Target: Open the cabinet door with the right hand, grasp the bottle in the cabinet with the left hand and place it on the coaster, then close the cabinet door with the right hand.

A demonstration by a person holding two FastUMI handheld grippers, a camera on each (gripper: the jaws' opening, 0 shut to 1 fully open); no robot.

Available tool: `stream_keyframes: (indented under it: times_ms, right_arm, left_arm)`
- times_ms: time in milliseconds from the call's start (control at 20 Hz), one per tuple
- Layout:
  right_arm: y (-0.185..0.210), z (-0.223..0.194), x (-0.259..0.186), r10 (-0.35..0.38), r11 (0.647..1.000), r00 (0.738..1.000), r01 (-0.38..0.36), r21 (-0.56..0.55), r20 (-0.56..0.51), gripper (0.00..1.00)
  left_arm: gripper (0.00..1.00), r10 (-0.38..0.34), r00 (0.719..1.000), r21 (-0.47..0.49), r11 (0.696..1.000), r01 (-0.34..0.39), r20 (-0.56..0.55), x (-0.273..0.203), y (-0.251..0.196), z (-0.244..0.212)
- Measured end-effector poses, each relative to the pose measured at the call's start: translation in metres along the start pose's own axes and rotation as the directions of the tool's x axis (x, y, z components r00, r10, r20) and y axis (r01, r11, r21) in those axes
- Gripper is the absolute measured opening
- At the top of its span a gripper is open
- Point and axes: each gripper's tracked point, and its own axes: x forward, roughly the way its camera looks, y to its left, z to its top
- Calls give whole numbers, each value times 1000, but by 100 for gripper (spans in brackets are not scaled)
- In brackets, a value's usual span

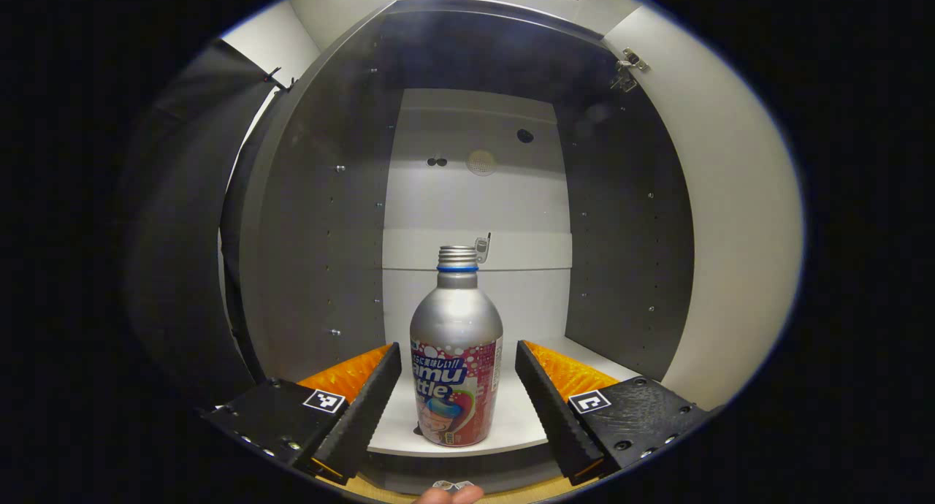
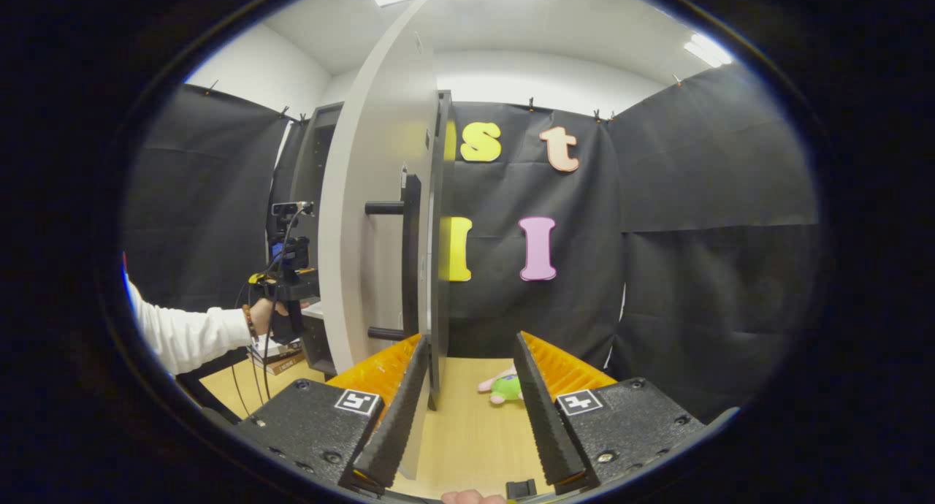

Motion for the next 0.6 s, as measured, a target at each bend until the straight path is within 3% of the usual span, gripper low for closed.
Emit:
stream_keyframes:
  times_ms: [250,300,350,400,600]
  right_arm:
    - [0,0,0,-3,1000,1000,3,4,-8,74]
    - [0,0,0,-4,1000,1000,4,4,-8,74]
    - [0,0,0,-5,1000,1000,5,5,-7,74]
    - [0,0,0,-5,1000,1000,5,6,-7,74]
    - [1,-1,0,-7,1000,1000,7,14,-7,74]
  left_arm:
    - [95,-9,1000,-10,1000,9,3,8,0,0]
    - [100,-12,1000,-17,1000,12,2,9,0,1]
    - [75,-15,1000,-20,1000,15,2,11,1,0]
    - [80,-17,1000,-20,1000,17,-1,9,2,0]
    - [76,-19,1000,-32,999,20,20,-6,6,9]
